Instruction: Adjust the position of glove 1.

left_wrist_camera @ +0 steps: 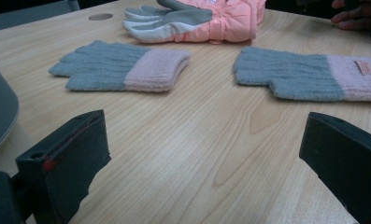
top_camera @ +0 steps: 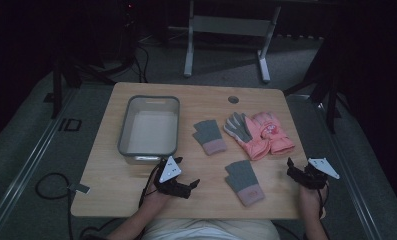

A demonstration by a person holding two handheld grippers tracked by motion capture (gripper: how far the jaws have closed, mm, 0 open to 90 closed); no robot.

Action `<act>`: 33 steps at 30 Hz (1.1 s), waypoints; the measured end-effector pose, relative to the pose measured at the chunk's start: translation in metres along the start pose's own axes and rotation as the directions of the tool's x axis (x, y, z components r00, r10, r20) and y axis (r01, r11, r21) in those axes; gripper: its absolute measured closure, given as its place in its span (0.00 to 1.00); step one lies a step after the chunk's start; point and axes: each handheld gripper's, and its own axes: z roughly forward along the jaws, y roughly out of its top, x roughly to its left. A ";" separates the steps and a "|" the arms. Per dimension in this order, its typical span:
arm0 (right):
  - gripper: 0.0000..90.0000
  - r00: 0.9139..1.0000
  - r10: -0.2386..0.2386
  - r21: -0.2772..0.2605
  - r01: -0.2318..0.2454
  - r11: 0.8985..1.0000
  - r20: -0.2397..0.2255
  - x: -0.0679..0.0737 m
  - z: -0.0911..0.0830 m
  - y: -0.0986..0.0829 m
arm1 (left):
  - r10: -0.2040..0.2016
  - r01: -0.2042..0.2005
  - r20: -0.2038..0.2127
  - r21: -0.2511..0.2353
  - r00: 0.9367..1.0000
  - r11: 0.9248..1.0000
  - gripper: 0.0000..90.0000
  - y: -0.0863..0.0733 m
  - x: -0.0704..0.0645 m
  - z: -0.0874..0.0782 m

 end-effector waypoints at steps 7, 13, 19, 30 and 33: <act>0.15 1.000 0.011 0.044 -0.010 0.999 -0.019 -0.001 0.003 0.001 | -0.005 0.005 0.004 -0.002 1.000 1.000 0.01 0.000 0.001 0.000; 0.14 0.999 -0.003 0.057 0.004 0.998 -0.033 0.000 0.004 0.002 | 0.004 -0.004 0.007 -0.001 1.000 1.000 0.01 0.000 0.000 0.000; 0.14 0.999 -0.005 0.088 0.009 0.996 -0.050 0.002 0.004 0.004 | 0.022 -0.022 0.007 0.001 1.000 1.000 0.01 0.000 -0.002 0.000; 0.14 0.998 -0.023 0.124 0.030 0.992 -0.059 0.002 0.002 0.018 | 0.026 -0.026 0.013 0.001 1.000 1.000 0.01 0.000 -0.003 0.001; 0.14 0.998 -0.011 0.116 0.017 0.993 -0.054 0.001 -0.002 0.025 | 0.025 -0.025 0.013 0.001 1.000 1.000 0.01 0.000 -0.003 0.000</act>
